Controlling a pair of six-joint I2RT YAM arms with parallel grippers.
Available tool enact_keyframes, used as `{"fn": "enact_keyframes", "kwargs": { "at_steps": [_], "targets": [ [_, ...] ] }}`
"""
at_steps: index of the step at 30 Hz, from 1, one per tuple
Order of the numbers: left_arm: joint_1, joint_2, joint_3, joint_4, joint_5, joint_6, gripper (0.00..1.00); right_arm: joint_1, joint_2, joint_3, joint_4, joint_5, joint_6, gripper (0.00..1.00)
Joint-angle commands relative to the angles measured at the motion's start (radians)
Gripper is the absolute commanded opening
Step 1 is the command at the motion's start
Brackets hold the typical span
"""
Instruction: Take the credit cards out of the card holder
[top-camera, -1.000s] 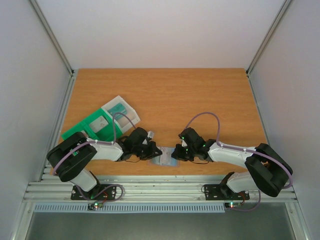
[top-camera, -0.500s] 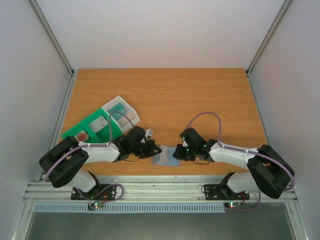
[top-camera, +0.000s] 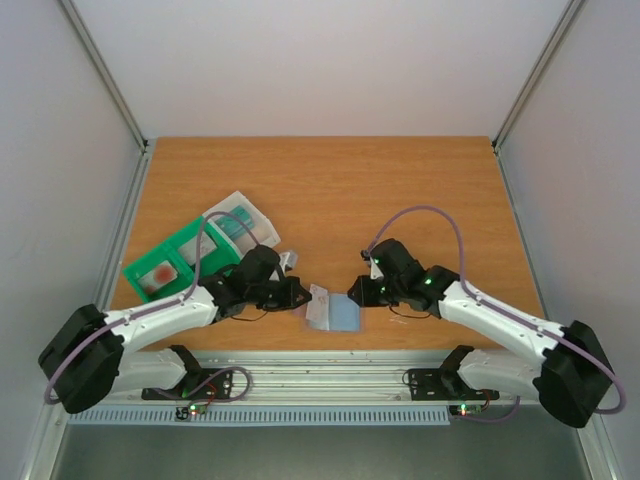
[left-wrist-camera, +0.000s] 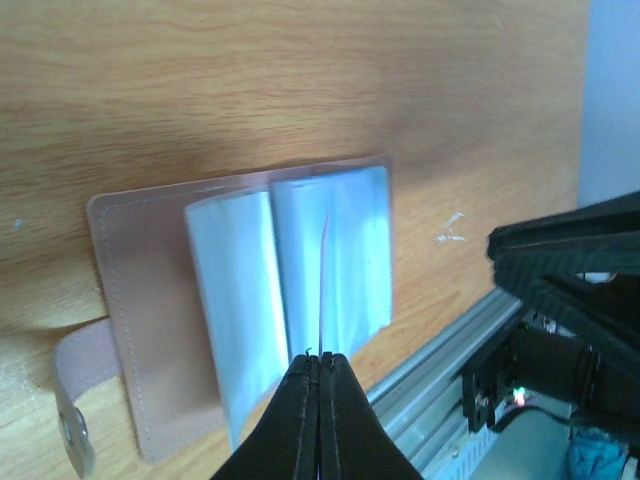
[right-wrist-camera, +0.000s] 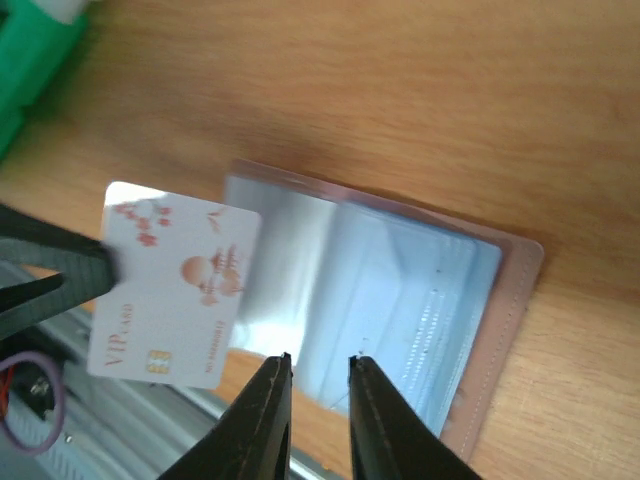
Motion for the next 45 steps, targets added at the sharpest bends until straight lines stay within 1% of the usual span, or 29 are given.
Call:
{"fn": "enact_keyframes", "kwargs": {
  "at_steps": [1,5,6,9,13,16,25,29,32,37,45],
  "targets": [
    [0.006,-0.073,0.068,-0.101,0.089,0.148,0.0,0.005,-0.076,0.09,-0.162,-0.045,-0.137,0.21],
    [0.006,-0.142,0.101,-0.126,0.203,0.203,0.0,0.005,-0.119,0.156,-0.24,-0.135,-0.196,0.27],
    [0.004,-0.157,0.107,-0.131,0.231,0.217,0.0,0.004,-0.129,0.169,-0.252,-0.179,-0.227,0.3],
    [0.002,-0.201,0.119,-0.144,0.305,0.244,0.01,0.005,-0.148,0.208,-0.284,-0.26,-0.248,0.36],
    [-0.004,-0.244,0.12,-0.159,0.362,0.264,0.0,0.003,-0.154,0.257,-0.307,-0.37,-0.27,0.45],
    [-0.005,-0.251,0.116,-0.154,0.401,0.269,0.0,0.004,-0.13,0.295,-0.33,-0.43,-0.294,0.51],
    [-0.017,-0.276,0.107,-0.095,0.482,0.265,0.0,0.003,-0.082,0.355,-0.394,-0.453,-0.372,0.53],
    [-0.025,-0.276,0.106,-0.071,0.507,0.259,0.0,0.004,-0.06,0.354,-0.397,-0.486,-0.386,0.51],
    [-0.027,-0.275,0.103,-0.06,0.513,0.259,0.0,0.004,-0.05,0.346,-0.378,-0.539,-0.381,0.45],
    [-0.032,-0.269,0.096,-0.045,0.52,0.255,0.0,0.003,-0.043,0.331,-0.354,-0.589,-0.382,0.33],
    [-0.034,-0.266,0.095,-0.036,0.53,0.265,0.0,0.004,-0.029,0.315,-0.329,-0.637,-0.374,0.21]
  ]
}}
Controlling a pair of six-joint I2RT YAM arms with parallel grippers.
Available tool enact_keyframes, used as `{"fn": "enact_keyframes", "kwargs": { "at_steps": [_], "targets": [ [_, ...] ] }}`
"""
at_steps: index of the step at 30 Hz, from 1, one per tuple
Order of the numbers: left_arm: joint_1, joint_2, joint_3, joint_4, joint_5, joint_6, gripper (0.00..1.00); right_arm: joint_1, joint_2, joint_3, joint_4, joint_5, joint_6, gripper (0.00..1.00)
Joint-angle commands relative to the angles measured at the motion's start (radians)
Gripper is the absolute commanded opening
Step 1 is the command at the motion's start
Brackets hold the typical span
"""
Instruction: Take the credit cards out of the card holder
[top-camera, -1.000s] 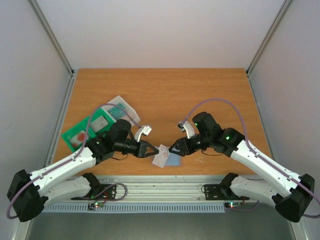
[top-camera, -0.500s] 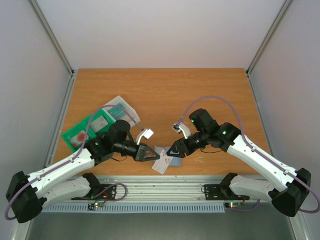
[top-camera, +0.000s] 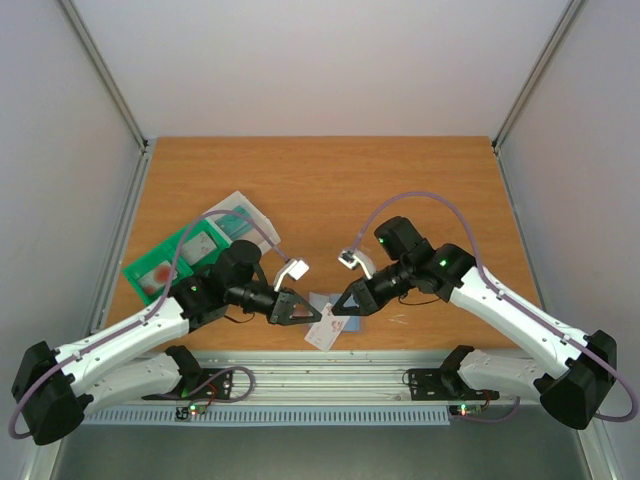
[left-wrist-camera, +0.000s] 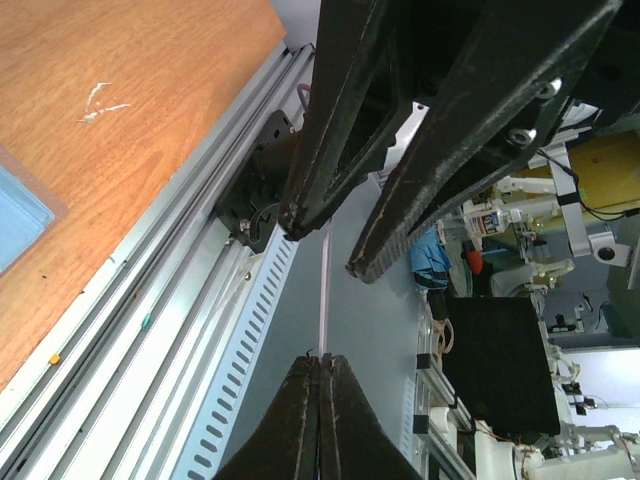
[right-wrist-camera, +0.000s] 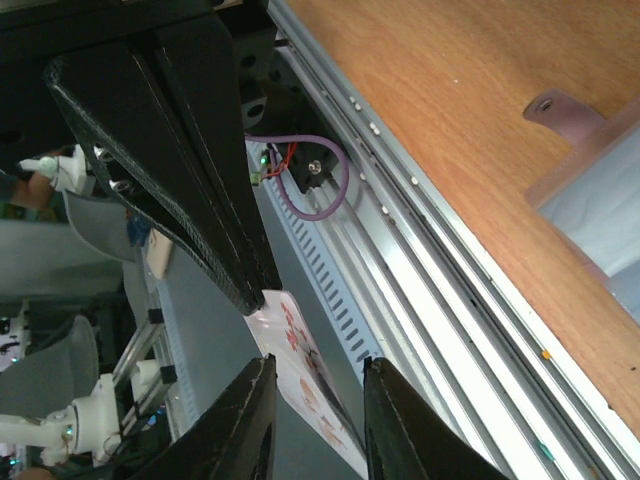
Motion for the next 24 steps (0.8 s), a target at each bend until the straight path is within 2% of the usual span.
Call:
{"fn": "enact_keyframes", "kwargs": {
  "at_steps": [1,7,9,10,11,12,14,18,24],
  "targets": [
    [-0.006,-0.006,0.0,0.065,0.028,0.017,0.0,0.004,0.007,-0.008,0.024,-0.052,-0.002,0.19],
    [-0.006,0.0,-0.011,0.079,0.022,0.011,0.0,0.003,0.009,-0.018,0.043,-0.073,0.007,0.02],
    [-0.006,-0.007,-0.012,0.075,0.008,0.011,0.03,0.004,0.005,-0.024,0.053,-0.063,0.019,0.01],
    [-0.005,-0.012,-0.009,0.07,-0.004,0.011,0.07,0.003,0.002,-0.027,0.061,-0.06,0.027,0.01],
    [-0.005,-0.019,-0.003,0.058,-0.023,0.012,0.17,0.003,0.001,-0.03,0.071,-0.061,0.038,0.01],
    [-0.005,-0.028,0.006,0.038,-0.048,0.015,0.31,0.003,-0.001,-0.034,0.084,-0.063,0.051,0.01],
    [-0.005,-0.059,0.026,-0.01,-0.106,0.033,0.45,0.004,-0.009,-0.04,0.121,-0.066,0.082,0.01],
    [-0.003,-0.149,0.042,-0.051,-0.269,0.009,0.57,0.004,-0.032,-0.047,0.176,-0.039,0.146,0.01],
    [-0.003,-0.279,0.032,-0.081,-0.474,-0.073,0.7,0.004,-0.084,0.0,0.167,0.191,0.259,0.01]
  ]
}}
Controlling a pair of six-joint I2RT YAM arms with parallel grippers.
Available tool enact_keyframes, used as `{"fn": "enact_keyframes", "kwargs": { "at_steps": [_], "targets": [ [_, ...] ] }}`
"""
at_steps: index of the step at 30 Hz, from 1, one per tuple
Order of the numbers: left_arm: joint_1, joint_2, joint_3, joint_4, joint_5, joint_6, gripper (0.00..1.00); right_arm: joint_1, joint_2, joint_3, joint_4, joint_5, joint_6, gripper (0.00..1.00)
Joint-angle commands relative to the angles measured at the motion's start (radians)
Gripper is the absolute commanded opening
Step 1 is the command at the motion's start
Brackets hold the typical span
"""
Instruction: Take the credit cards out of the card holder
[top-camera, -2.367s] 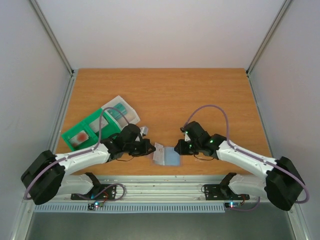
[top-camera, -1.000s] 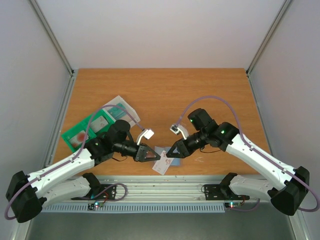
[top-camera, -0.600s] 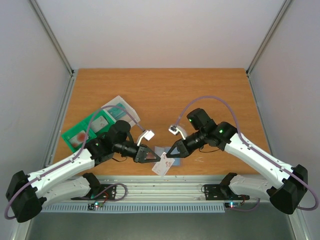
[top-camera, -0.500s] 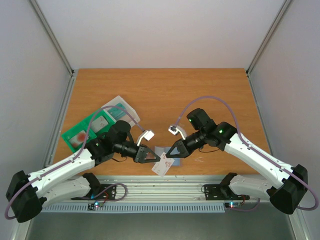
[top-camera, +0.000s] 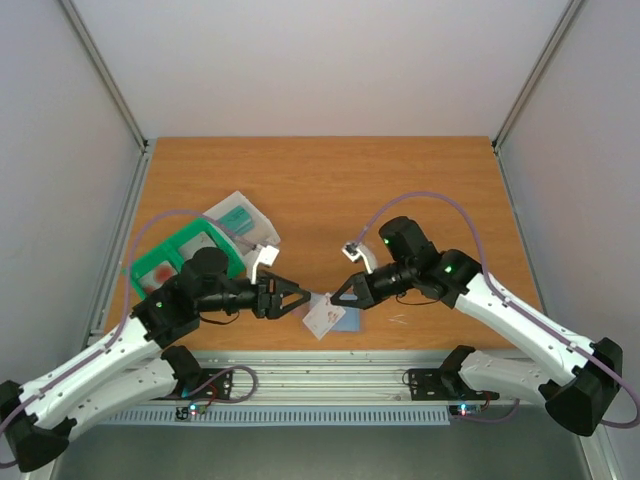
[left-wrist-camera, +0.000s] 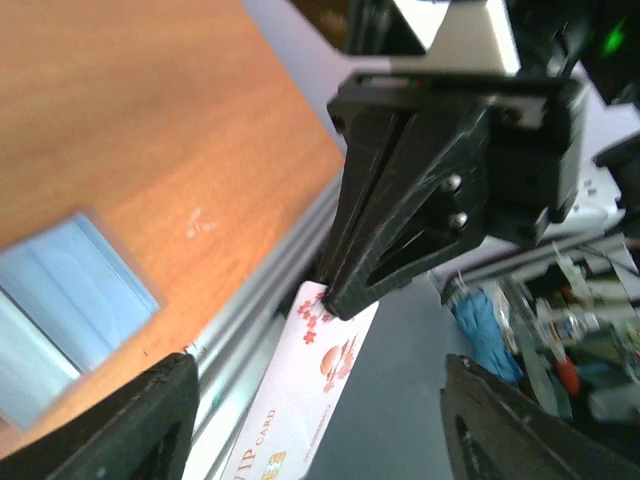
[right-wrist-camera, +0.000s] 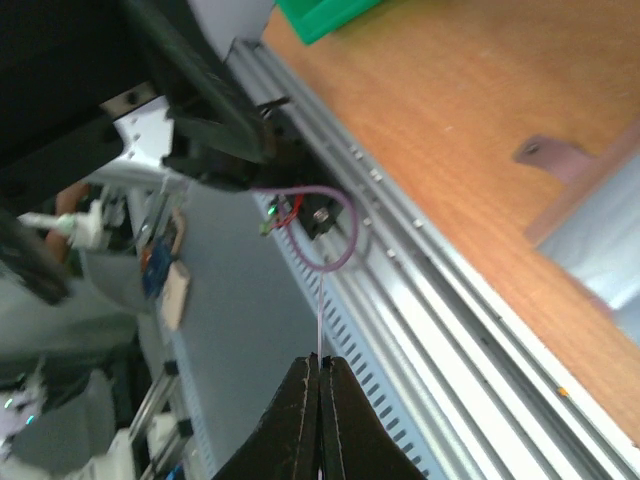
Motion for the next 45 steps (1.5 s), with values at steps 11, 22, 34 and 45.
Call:
{"fn": "enact_keyframes", "kwargs": {
  "at_steps": [11,22,34,45],
  "targets": [
    [-0.003,-0.11,-0.053,0.117,-0.242,-0.226,0.8,0.004,-0.194,-0.01,0.33,0.38,0.419,0.01],
    [-0.003,-0.079,-0.179,0.472,-0.179,-0.411,0.62,0.003,-0.217,-0.053,0.458,0.402,0.522,0.01],
    [-0.004,-0.068,-0.261,0.649,-0.22,-0.49,0.42,0.004,-0.201,-0.108,0.529,0.355,0.565,0.01],
    [-0.004,-0.069,-0.294,0.718,-0.244,-0.521,0.01,0.003,-0.204,-0.134,0.542,0.335,0.581,0.04]
  ]
}}
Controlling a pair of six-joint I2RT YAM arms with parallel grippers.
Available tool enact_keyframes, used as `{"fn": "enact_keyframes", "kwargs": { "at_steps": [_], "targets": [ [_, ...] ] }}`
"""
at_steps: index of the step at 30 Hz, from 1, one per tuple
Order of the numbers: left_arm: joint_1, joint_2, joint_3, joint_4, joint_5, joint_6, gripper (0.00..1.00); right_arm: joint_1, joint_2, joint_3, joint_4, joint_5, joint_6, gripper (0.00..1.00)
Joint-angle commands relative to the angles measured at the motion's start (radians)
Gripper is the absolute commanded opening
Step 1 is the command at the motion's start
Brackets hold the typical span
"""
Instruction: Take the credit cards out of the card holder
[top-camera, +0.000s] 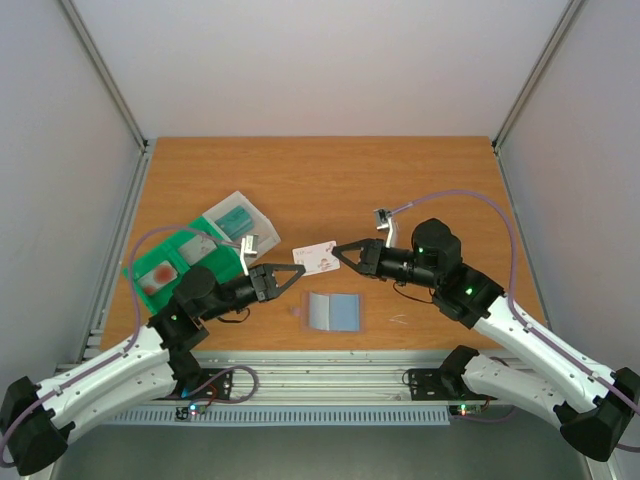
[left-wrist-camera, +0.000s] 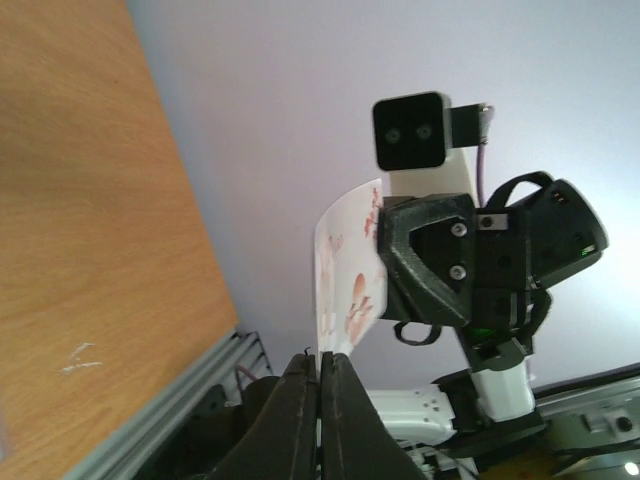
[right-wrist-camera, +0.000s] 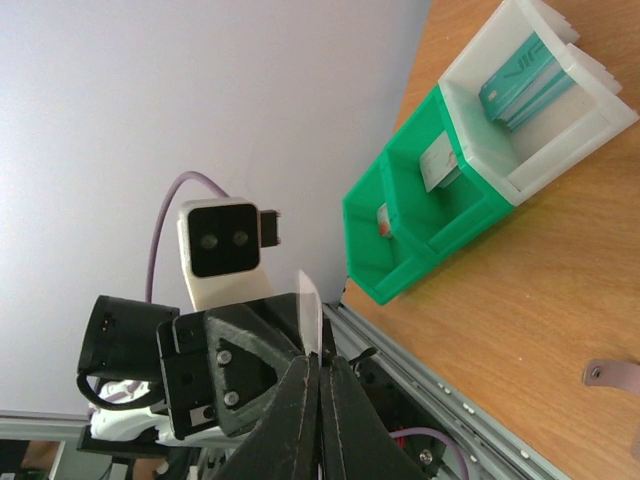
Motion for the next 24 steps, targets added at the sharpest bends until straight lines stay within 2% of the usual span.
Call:
{"fn": "enact_keyframes", "kwargs": {
  "at_steps": [1,4,7,8,12,13,14,18,24],
  "targets": [
    [-0.004,-0.003,-0.03,0.105,-0.027,-0.014,0.0,0.004,-0.01,-0.013,0.021,-0.015,0.011,0.06],
    [-0.004,-0.005,-0.037,0.099,-0.031,-0.014,0.0,0.004,-0.022,-0.016,-0.011,-0.006,0.001,0.19],
    [-0.004,-0.011,-0.036,0.071,-0.04,-0.005,0.01,0.003,-0.042,-0.01,-0.072,0.014,-0.036,0.4],
    [-0.004,-0.015,-0.027,0.032,-0.049,0.018,0.0,0.004,-0.049,-0.006,-0.098,0.024,-0.051,0.5],
    [-0.003,-0.032,0.044,-0.208,-0.096,0.145,0.01,0.004,-0.088,-0.015,-0.175,0.052,-0.089,0.75],
    [-0.003,-0.035,0.059,-0.256,-0.113,0.174,0.0,0.004,-0.098,-0.02,-0.182,0.054,-0.095,0.89],
    [-0.002,-0.041,0.071,-0.295,-0.131,0.192,0.0,0.004,-0.108,-0.028,-0.193,0.059,-0.1,0.97],
    [0.004,-0.043,0.126,-0.465,-0.212,0.271,0.0,0.003,-0.137,-0.051,-0.244,0.079,-0.125,0.98],
    [0.045,-0.012,0.192,-0.621,-0.299,0.333,0.01,0.003,-0.15,-0.062,-0.301,0.092,-0.16,0.98]
  ]
}}
